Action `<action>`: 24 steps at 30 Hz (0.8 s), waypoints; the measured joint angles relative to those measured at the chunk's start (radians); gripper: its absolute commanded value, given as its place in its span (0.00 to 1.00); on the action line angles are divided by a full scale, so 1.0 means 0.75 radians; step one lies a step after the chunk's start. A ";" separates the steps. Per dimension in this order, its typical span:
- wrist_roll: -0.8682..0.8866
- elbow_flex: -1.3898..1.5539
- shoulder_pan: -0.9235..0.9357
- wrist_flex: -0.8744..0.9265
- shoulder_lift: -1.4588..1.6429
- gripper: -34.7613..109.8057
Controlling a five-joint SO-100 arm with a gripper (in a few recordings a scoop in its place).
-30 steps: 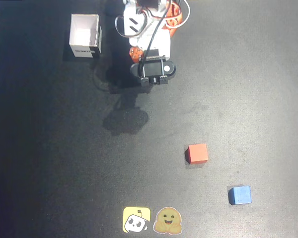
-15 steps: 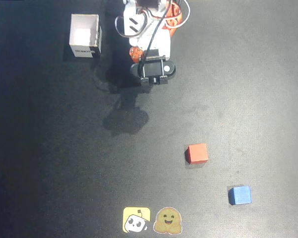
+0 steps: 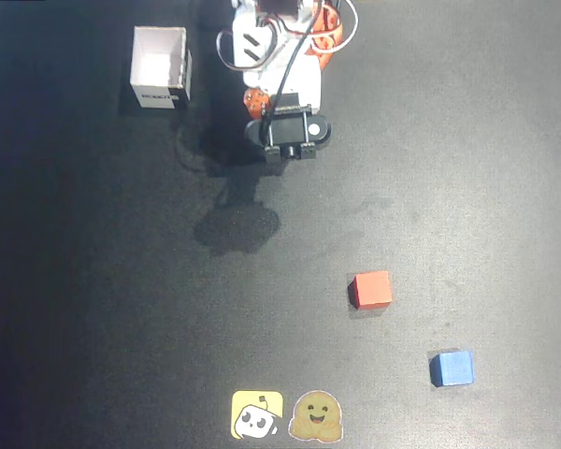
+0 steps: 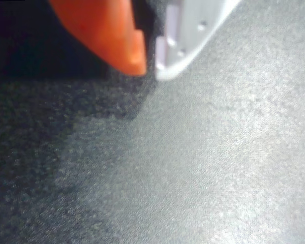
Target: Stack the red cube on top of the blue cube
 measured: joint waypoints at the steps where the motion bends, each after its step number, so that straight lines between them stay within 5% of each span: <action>1: 0.000 0.000 0.000 0.000 0.000 0.24; 24: -0.033 -0.104 -0.031 -0.043 -0.039 0.24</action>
